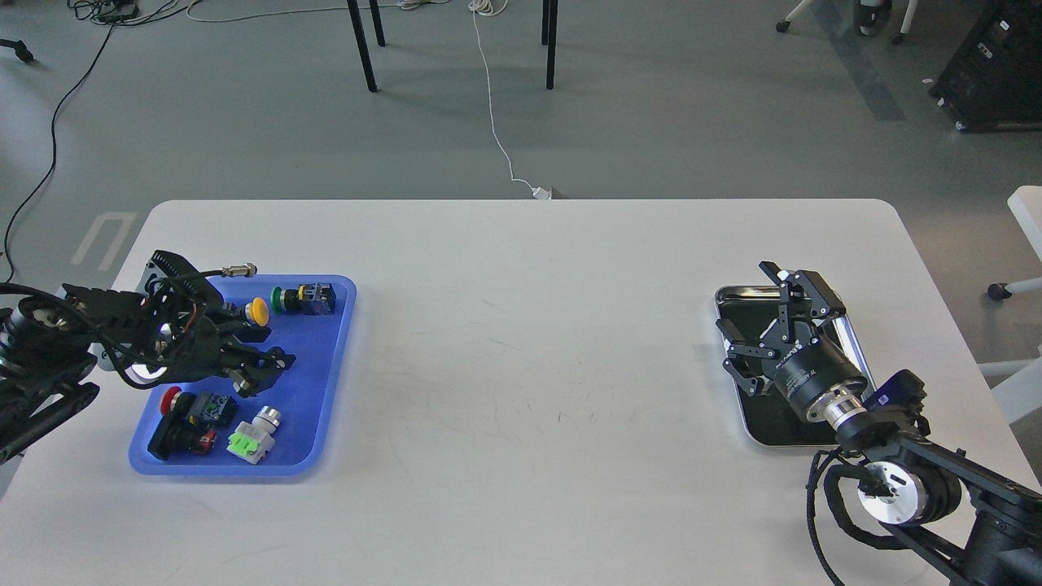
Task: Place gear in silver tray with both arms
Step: 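Grasp a small black gear in the blue tray with the left gripper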
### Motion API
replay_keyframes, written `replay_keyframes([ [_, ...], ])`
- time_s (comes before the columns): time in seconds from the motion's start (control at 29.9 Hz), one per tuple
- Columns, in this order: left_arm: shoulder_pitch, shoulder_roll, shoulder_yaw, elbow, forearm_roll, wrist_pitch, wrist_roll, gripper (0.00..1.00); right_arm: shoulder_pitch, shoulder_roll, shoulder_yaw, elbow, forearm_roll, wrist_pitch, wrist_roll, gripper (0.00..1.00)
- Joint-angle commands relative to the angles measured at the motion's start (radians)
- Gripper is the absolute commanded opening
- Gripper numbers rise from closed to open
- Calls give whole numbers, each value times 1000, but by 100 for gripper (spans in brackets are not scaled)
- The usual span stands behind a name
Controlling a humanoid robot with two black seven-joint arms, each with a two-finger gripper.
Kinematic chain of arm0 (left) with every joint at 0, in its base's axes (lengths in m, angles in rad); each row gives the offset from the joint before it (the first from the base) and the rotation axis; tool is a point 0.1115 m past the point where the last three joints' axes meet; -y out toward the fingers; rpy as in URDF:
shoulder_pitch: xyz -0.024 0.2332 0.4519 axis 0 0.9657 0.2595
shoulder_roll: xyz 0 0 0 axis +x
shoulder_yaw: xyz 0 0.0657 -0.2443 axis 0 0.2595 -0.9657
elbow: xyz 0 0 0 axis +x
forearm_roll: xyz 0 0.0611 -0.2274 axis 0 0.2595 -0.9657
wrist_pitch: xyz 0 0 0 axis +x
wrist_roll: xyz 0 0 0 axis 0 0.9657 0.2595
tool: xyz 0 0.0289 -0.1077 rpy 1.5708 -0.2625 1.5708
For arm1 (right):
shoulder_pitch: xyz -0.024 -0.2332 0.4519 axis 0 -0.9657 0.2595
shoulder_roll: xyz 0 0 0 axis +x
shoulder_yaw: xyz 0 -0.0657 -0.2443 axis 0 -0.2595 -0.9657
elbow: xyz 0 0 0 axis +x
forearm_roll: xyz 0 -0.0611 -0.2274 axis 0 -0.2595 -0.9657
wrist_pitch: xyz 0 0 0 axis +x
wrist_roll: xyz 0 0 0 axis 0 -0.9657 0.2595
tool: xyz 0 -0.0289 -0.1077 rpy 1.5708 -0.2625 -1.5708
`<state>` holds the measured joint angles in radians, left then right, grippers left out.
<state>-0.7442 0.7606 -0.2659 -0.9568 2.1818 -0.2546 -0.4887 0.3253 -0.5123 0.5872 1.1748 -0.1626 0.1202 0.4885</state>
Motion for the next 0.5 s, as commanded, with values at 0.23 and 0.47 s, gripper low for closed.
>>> replay_keyframes([
  [0.23,0,-17,1,26,0,0,0,55,-2,0,2,-1,0,1,0,99],
  [0.47,2,-20,2,35,0,0,0,54,-5,0,5,-1,-2,1,0,99],
])
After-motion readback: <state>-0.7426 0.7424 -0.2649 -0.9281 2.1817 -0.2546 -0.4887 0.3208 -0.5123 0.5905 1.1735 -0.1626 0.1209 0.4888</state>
